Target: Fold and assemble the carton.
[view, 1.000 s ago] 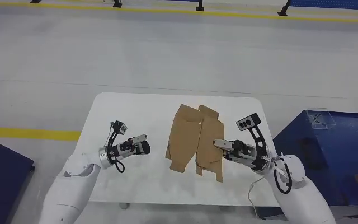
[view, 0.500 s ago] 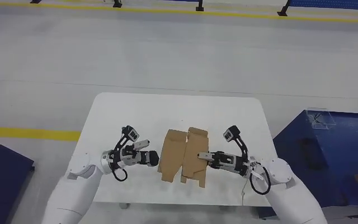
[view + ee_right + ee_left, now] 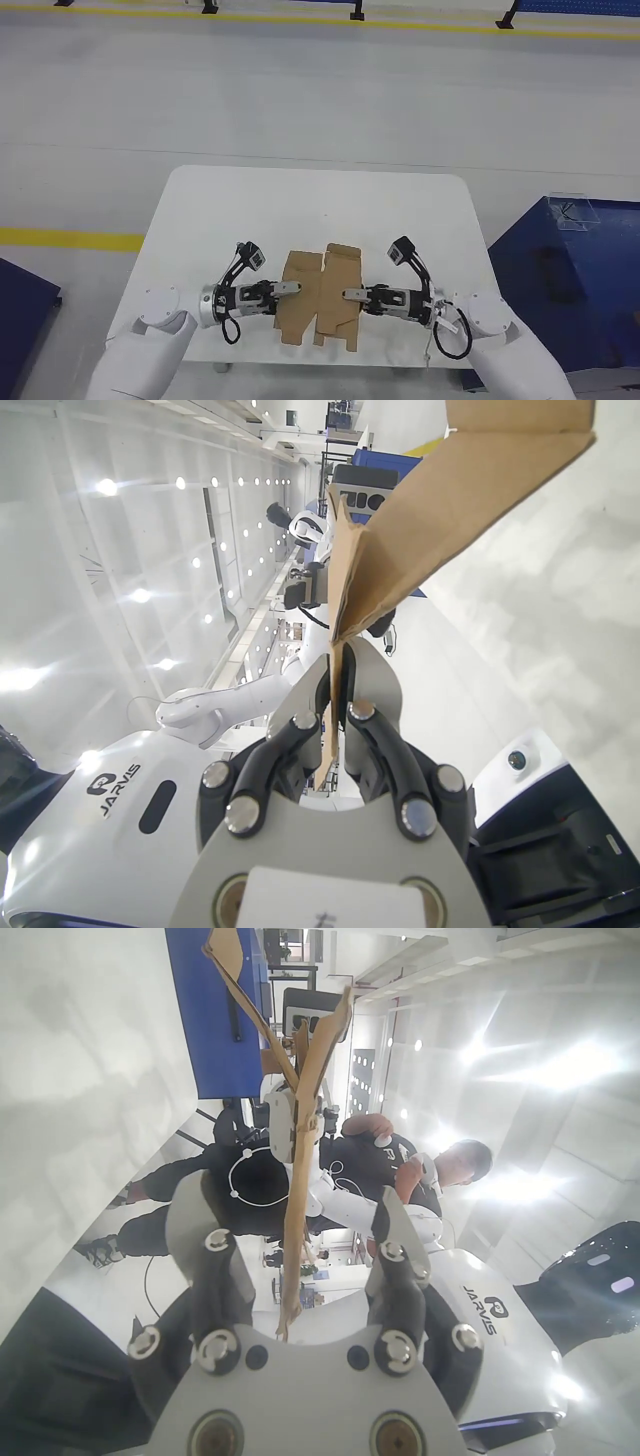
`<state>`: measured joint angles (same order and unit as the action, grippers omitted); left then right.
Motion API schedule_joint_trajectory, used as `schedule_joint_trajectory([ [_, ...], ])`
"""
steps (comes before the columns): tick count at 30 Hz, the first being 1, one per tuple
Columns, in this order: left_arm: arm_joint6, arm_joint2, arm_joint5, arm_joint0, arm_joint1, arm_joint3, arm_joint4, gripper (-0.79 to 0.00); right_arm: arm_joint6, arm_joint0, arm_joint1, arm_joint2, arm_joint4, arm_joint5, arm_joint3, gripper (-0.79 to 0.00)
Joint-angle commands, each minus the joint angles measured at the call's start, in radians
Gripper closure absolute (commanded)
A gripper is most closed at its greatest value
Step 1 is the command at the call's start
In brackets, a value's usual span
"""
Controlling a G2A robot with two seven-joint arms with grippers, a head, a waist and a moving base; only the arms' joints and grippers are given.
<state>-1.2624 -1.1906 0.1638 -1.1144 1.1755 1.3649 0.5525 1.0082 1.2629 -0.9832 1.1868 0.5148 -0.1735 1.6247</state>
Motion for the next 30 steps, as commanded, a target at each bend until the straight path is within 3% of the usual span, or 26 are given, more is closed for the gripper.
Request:
schedule_joint_trajectory([
  [1,0.004,0.001,0.004,-0.001,-0.001,-0.003,-0.001,0.0,0.0,0.005,0.0,0.004,0.001,0.003,0.004,0.0],
  [4,0.003,0.004,0.009,-0.004,-0.002,-0.005,0.004,0.0,-0.005,0.014,0.0,0.009,0.012,0.004,0.012,0.0],
  [5,0.003,0.004,0.012,-0.005,-0.002,-0.005,0.008,0.0,-0.015,0.02,-0.002,0.011,0.04,0.005,0.017,-0.074],
  [6,0.002,0.004,0.014,-0.006,-0.002,-0.006,0.009,0.0,-0.031,0.028,-0.005,0.012,0.086,0.009,0.02,-0.785],
  [17,-0.009,-0.02,0.075,-0.012,-0.008,0.009,0.052,0.0,-0.066,0.035,-0.007,0.015,0.109,0.026,0.019,-0.785],
  [19,-0.021,-0.023,0.1,-0.012,-0.009,0.019,0.047,0.0,-0.152,0.037,-0.008,0.032,0.043,-0.011,-0.001,-0.785],
  [22,-0.033,-0.028,0.148,-0.021,-0.012,0.036,0.032,0.0,-0.191,0.031,-0.01,0.066,0.122,0.001,-0.04,-0.785],
  [27,-0.066,-0.033,0.257,-0.037,-0.015,0.065,0.026,0.0,-0.143,0.004,-0.008,0.111,0.216,0.082,-0.096,-0.785],
  [28,-0.069,-0.033,0.288,-0.04,-0.016,0.072,0.008,0.0,-0.13,-0.002,-0.008,0.11,0.216,0.101,-0.099,-0.767],
  [29,-0.066,-0.033,0.317,-0.044,-0.017,0.077,-0.008,0.0,-0.121,-0.008,-0.008,0.107,0.214,0.119,-0.102,-0.683],
  [30,-0.057,-0.03,0.336,-0.048,-0.017,0.084,-0.023,0.0,-0.114,-0.014,-0.009,0.103,0.208,0.129,-0.102,-0.526],
])
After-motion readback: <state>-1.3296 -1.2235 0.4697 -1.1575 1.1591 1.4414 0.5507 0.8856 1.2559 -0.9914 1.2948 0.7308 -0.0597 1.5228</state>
